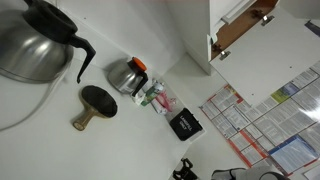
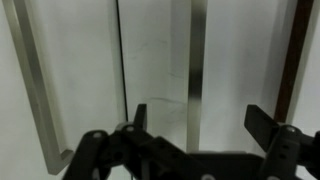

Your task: Open the first top drawer

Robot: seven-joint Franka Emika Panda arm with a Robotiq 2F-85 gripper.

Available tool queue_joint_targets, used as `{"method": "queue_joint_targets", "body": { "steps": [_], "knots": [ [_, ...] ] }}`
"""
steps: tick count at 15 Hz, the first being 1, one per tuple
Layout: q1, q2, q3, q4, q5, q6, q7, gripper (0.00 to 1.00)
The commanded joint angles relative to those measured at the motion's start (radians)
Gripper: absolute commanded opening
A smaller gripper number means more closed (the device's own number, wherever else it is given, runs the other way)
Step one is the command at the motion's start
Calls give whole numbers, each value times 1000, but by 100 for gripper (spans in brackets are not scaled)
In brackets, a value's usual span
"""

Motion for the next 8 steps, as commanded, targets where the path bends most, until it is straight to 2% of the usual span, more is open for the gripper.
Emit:
{"method": "queue_joint_targets", "body": {
  "steps": [1, 8],
  "knots": [
    [-6, 31, 18, 58, 2, 1, 30, 74],
    [-11, 50, 28, 86, 2, 1, 36, 19]
  ]
}}
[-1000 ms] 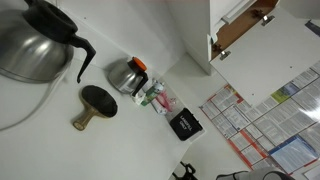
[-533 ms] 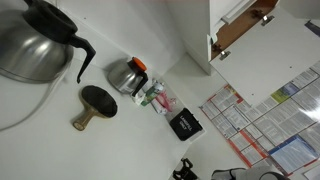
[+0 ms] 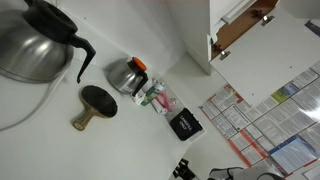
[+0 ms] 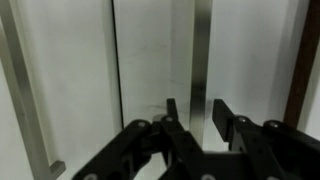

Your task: Open the first top drawer

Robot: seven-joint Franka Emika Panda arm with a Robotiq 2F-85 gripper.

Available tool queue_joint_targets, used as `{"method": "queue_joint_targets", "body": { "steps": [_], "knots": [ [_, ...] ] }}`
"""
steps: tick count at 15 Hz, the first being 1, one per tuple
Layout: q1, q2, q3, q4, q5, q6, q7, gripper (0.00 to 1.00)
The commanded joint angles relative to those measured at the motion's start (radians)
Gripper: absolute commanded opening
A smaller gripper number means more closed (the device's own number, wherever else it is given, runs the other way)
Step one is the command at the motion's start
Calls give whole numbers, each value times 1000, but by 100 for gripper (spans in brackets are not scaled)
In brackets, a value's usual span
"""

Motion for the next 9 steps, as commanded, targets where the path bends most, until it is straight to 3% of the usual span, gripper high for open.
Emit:
{"method": "queue_joint_targets", "body": {
  "steps": [1, 2, 3, 9],
  "knots": [
    [-11, 21, 10, 42, 2, 1, 34, 12],
    [-12, 22, 10, 42, 2, 0, 34, 3],
    [-13, 20, 11, 37, 2, -4, 30, 0],
    [-96, 49, 22, 15, 3, -113, 8, 4]
  ]
}}
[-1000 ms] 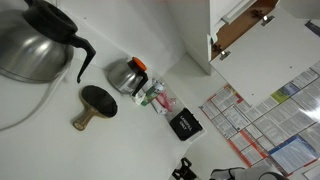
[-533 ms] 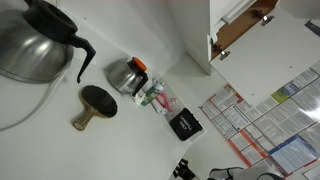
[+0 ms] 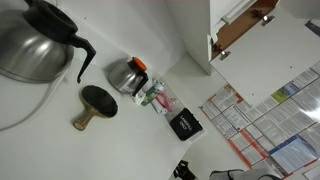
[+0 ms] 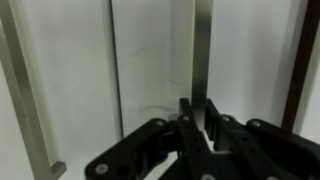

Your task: Open the first top drawer

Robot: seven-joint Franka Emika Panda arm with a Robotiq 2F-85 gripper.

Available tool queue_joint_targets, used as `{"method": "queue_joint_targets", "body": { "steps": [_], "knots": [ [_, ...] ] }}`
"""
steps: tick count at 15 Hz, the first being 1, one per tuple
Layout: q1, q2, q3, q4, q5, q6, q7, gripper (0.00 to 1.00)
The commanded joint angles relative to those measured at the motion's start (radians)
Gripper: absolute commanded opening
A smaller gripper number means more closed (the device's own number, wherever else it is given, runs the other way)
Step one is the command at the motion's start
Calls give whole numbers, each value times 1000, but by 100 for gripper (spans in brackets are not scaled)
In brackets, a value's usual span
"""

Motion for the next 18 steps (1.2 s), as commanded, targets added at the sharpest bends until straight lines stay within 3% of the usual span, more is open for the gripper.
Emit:
{"method": "queue_joint_targets", "body": {
  "steps": [1, 7, 18],
  "knots": [
    [-92, 48, 11, 10, 1, -107, 19, 4],
    [-220, 132, 1, 39, -3, -252, 55, 4],
    [-317, 129, -67, 5, -74, -259, 42, 4]
  ]
}}
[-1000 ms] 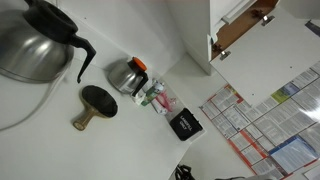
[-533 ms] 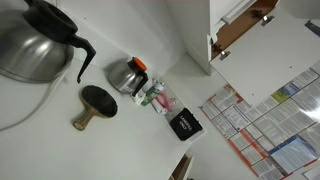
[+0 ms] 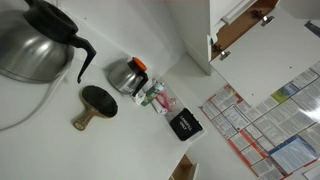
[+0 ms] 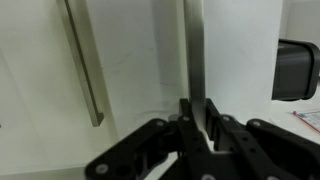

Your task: Open the first top drawer

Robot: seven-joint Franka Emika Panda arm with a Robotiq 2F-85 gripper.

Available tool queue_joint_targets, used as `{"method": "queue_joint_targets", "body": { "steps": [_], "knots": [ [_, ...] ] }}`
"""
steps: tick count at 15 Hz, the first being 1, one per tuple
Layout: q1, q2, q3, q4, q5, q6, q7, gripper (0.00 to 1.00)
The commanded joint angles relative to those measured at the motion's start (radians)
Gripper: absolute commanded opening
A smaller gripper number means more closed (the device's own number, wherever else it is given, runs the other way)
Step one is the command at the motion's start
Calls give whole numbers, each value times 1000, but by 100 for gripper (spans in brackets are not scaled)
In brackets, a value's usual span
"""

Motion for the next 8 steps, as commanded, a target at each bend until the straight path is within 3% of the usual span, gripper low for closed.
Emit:
{"method": "queue_joint_targets", "body": {
  "steps": [1, 4, 5, 6, 8],
  "knots": [
    [-43, 42, -27, 12, -7, 78, 52, 4],
    [-59, 25, -26, -1, -20, 82, 47, 4],
    [-61, 16, -24, -8, -24, 84, 47, 42],
    [-62, 3, -25, -21, -28, 86, 48, 42],
    [-57, -34, -35, -68, -40, 93, 71, 55]
  ]
}}
